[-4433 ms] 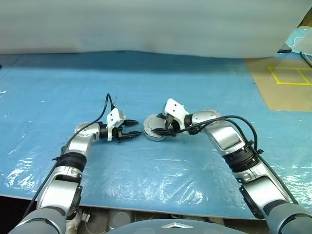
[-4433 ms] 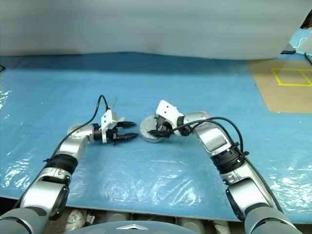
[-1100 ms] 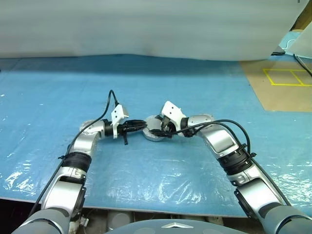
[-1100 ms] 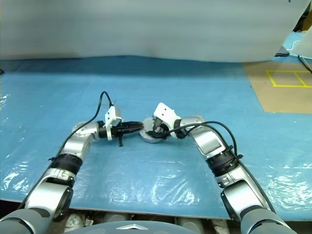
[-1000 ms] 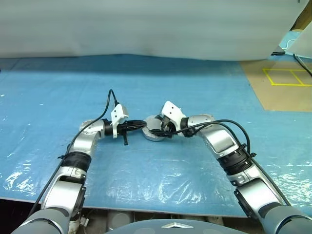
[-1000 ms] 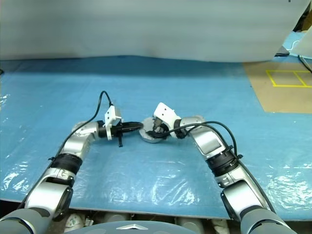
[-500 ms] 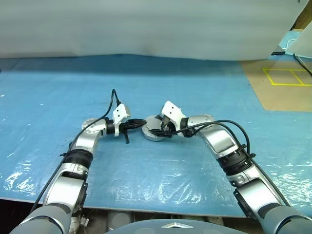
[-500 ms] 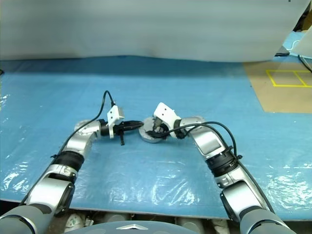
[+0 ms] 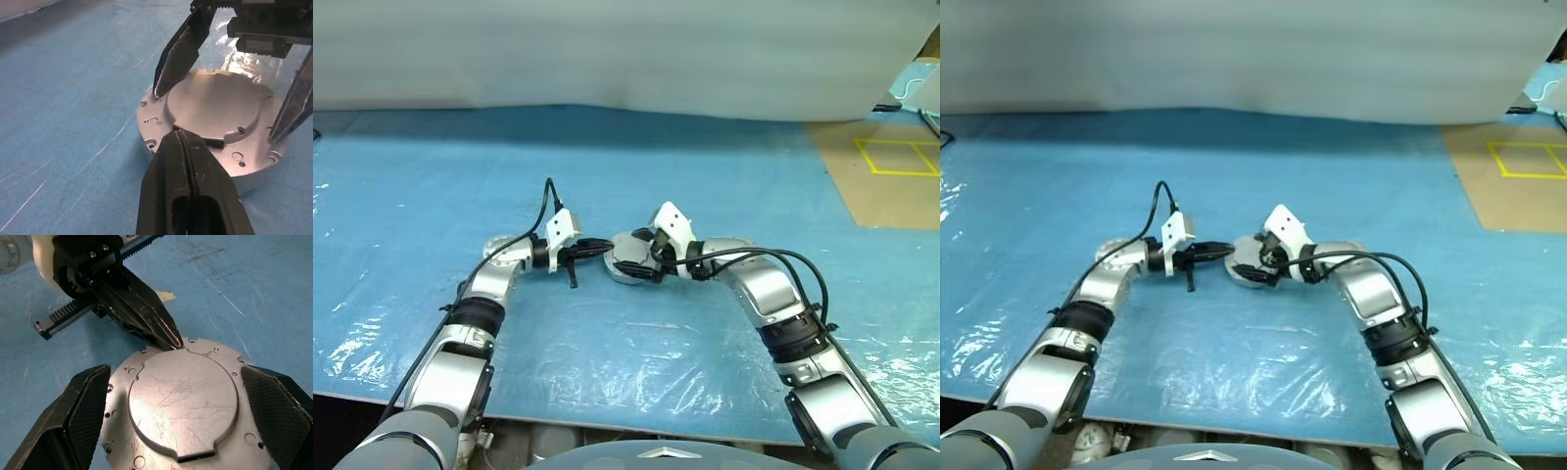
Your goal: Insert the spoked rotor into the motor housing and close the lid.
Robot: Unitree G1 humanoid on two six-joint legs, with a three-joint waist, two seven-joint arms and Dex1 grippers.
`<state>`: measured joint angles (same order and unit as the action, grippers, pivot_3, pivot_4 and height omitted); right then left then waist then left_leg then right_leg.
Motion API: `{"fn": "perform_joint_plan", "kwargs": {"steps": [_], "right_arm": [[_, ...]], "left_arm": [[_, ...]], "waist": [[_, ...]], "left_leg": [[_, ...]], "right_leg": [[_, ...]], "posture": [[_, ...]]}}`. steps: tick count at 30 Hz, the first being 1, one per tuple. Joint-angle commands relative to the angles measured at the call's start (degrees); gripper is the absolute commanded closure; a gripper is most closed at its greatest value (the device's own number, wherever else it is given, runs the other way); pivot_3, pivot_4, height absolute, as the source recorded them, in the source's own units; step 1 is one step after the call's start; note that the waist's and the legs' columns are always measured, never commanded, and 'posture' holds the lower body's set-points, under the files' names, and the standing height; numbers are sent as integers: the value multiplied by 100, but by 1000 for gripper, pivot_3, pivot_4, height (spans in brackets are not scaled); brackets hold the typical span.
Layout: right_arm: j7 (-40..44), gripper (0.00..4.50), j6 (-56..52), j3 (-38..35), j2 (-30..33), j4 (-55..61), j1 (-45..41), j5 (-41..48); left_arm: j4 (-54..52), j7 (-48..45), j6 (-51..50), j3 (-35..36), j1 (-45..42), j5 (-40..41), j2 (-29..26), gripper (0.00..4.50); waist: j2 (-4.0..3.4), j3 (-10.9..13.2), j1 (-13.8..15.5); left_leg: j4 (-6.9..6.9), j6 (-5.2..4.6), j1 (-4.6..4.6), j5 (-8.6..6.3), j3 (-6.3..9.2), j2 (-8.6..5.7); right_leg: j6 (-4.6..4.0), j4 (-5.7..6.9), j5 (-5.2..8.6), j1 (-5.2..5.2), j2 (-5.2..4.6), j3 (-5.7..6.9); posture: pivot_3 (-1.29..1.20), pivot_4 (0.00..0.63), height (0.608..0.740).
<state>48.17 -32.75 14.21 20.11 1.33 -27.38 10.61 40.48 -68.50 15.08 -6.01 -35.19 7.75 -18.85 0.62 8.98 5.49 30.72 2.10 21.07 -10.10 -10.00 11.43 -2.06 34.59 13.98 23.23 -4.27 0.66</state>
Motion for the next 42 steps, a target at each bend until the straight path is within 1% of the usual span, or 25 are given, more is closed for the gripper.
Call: {"fn": "perform_joint_plan", "kwargs": {"steps": [1, 3, 7, 9, 11, 13, 16, 18, 20, 25, 31, 35, 36, 37, 42], "right_arm": [[-252, 35, 473, -446, -45, 300, -74, 129], [-377, 35, 549, -668, -95, 327, -74, 250], [-601, 35, 79, -1189, -216, 375, -24, 719], [-586, 35, -399, -1344, -113, 351, 55, 949], [-542, 35, -1459, -1714, -18, 205, 177, 1545], [-537, 35, -2272, -2051, 96, 85, 316, 2008], [-590, 35, -2901, -2329, 175, 75, 525, 2399], [-668, 35, -3186, -2489, 63, 122, 667, 2654], [-785, 35, -3384, -2642, -133, 132, 706, 2894], [-1110, 35, -3597, -2687, -607, 104, 632, 3154], [-1233, 35, -3557, -2632, -658, -1, 582, 3198], [-1183, 869, -3506, -2715, -491, -33, 660, 3196], [-1176, 1243, -3505, -2727, -464, -28, 676, 3207], [-1178, 1491, -3508, -2721, -447, -12, 691, 3215], [-1262, 3265, -3497, -2606, -550, 154, 698, 3266]], "left_arm": [[119, -25, 2, -101, 29, -102, -33, 4500], [129, -29, 7, -104, 24, -103, -39, 4500], [114, -38, -19, -107, 3, -98, -44, 4500], [121, -47, -21, -107, -12, -101, -57, 4500], [140, -68, -20, -95, -24, -99, -95, 4500], [180, -86, 4, -91, -22, -107, -135, 4500], [191, -99, 22, -95, -2, -102, -158, 4500], [160, -102, 15, -99, 23, -93, -161, 4500], [148, -94, 16, -103, 37, -95, -152, 4500], [82, -81, -15, -109, 60, -88, -142, 4500], [97, -69, -10, -94, 50, -99, -180, 4500], [48, -62, -20, -102, 94, -95, -174, 4500], [34, -61, -24, -103, 104, -93, -173, 4500], [28, -62, -28, -107, 113, -92, -170, 4500], [53, -69, -39, -109, 88, -92, -155, 4500]], "waist": [[0, 1, -6], [0, 1, -5], [-1, 1, -4], [-1, 1, 3], [-1, 1, 10], [-1, 1, 13], [-4, 3, 13], [-5, 3, -1], [-6, 3, -2], [-7, 4, 12], [-7, 4, 20], [-7, 4, 21], [-7, 4, 23], [-7, 4, 23], [-7, 4, 19]], "left_leg": [[4, 1, 13, 1, -1, -2], [3, 2, 20, 1, -7, -2], [1, 3, 25, 0, -9, 2], [1, 2, 25, 0, -9, 0], [3, 2, 24, 0, -9, 0], [4, 2, 22, 0, -8, 0], [4, 2, 22, 0, -7, 1], [4, 2, 21, 0, -7, 2], [4, 3, 17, 0, -7, 4], [13, 3, 17, 0, -8, 4], [14, 3, 19, 1, -8, 4], [15, 4, 20, 1, -7, 4], [15, 4, 21, 1, -7, 4], [15, 4, 21, 1, -7, 4], [15, 4, 19, 1, -7, 5]], "right_leg": [[20, 10, -14, 14, 1, 2], [22, 13, -16, 16, 1, 17], [21, 12, -15, 13, 2, 33], [21, 11, -15, 8, 0, 35], [18, 10, -13, 4, 0, 36], [5, 9, -6, -1, 0, 38], [7, 10, -7, -1, 0, 42], [7, 10, -7, -1, 1, 43], [4, 12, -5, -1, 1, 45], [-11, 13, 3, -2, -1, 45], [-10, 13, 3, -2, -2, 47], [-10, 14, 3, -3, -2, 48], [-9, 14, 2, -3, -2, 48], [-9, 14, 2, -3, -2, 48], [0, 16, -3, -3, -1, 51]], "posture": [[0, 150, 740], [0, 150, 740], [0, 150, 740], [0, 150, 740], [0, 150, 740], [0, 150, 740], [0, 150, 740], [0, 150, 740], [0, 150, 740], [0, 150, 740], [0, 150, 740], [0, 150, 740], [0, 150, 740], [0, 150, 740], [0, 150, 740]]}}
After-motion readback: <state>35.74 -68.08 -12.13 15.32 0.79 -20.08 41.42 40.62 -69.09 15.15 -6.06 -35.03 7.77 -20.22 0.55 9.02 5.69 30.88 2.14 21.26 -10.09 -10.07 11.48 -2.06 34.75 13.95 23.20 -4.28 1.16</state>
